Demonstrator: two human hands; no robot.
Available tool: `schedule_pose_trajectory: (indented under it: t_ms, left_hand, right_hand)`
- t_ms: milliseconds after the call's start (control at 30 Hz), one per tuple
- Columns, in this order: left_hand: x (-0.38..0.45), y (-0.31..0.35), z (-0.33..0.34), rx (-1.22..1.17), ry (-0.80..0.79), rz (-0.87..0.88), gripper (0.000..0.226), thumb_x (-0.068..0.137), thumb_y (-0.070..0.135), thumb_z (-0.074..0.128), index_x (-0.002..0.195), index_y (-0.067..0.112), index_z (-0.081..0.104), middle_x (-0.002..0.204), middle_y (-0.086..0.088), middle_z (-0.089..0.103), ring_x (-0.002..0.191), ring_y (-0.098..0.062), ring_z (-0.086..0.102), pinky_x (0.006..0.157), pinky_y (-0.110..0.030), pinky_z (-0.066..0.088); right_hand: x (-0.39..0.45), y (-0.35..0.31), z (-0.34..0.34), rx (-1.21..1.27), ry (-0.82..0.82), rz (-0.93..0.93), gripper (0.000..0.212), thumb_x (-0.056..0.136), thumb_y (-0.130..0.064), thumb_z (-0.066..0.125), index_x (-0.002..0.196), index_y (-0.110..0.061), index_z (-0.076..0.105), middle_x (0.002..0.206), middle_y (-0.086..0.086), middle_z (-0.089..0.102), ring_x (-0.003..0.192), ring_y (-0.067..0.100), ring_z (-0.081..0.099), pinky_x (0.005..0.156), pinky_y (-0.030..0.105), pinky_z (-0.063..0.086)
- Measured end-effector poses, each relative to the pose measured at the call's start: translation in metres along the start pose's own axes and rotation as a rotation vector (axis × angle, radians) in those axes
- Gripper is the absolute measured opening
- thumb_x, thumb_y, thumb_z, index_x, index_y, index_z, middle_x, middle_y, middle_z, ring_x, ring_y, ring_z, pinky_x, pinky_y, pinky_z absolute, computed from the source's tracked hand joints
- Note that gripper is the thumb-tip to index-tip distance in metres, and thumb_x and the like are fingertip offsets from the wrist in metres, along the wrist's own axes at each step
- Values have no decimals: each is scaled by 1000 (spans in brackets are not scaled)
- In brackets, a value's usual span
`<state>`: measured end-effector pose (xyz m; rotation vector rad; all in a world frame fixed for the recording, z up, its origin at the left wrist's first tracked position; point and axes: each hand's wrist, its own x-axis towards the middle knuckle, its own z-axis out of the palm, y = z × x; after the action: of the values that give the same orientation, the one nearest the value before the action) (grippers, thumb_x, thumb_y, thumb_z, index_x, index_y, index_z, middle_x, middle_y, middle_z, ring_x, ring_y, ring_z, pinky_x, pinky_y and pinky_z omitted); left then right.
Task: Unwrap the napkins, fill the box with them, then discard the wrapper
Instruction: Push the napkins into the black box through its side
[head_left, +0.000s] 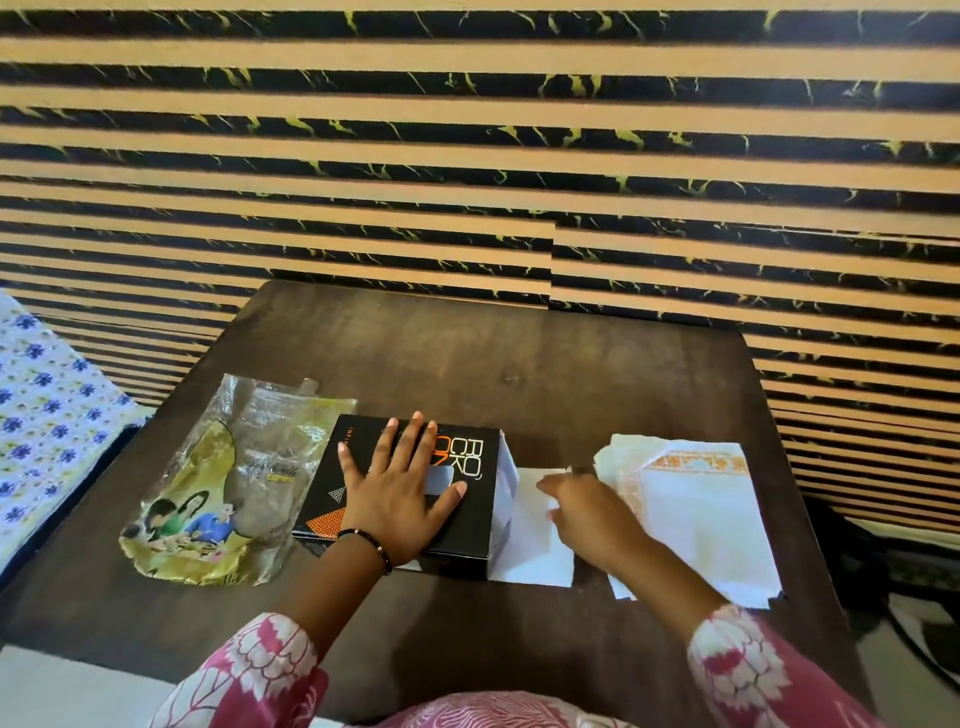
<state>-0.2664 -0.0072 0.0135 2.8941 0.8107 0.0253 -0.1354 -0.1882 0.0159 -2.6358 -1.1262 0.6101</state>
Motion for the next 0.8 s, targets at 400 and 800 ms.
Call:
schedule_pose_trajectory:
  t_ms: [400,800]
  left_hand:
    - [0,0,1,-53,40,0,84,73,74,6,145,31,8,157,10,6,144,-15,-1,112,-60,-4]
    - [-1,-2,0,-72,43,13,83,73,73,9,144,31,11,157,9,8,144,-15,0,112,-56,-8]
  right_hand:
    - [-17,13,43,291,-34,41,52,91,-13,54,138,-26,39,150,-7,34,134,20,40,102,19,38]
    - [-49,14,34,648,-90,31,39,87,-2,54,63,-32,65,77,-14,66,74,8,65,70,10,50]
